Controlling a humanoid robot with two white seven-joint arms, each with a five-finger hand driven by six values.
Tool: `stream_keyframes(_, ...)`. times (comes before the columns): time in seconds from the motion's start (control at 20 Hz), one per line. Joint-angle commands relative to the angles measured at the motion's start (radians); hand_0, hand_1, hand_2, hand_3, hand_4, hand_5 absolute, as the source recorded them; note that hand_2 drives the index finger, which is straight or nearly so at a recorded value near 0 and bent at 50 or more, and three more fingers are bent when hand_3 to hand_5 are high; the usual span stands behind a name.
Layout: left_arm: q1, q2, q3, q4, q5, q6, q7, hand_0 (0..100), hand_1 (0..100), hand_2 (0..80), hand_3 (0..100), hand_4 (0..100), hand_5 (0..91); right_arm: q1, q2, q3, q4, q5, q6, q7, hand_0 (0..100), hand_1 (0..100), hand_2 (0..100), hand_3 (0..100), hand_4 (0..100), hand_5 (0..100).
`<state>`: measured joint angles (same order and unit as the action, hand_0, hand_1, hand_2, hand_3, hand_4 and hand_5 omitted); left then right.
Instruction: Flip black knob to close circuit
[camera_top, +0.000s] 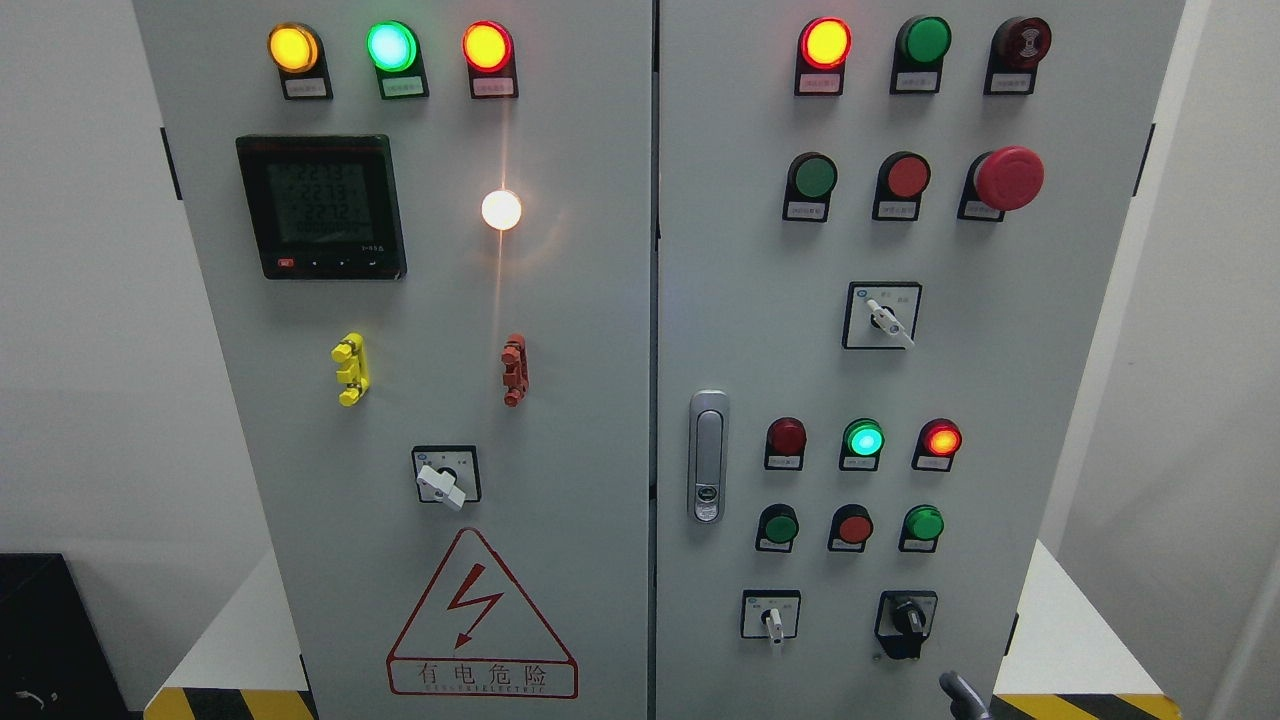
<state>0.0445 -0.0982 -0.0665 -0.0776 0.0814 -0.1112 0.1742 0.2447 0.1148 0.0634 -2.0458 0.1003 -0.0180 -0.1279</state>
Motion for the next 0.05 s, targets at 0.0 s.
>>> stream_keyframes(0.0,0.0,0.0,-0.001,-0.001,0.0,-0.001,0.001,12,56,0.0,0,0,0.0,0.021,0.009,0.004,-0.014,-0.036,-0.003,0.013,0,0,0,0,0,0)
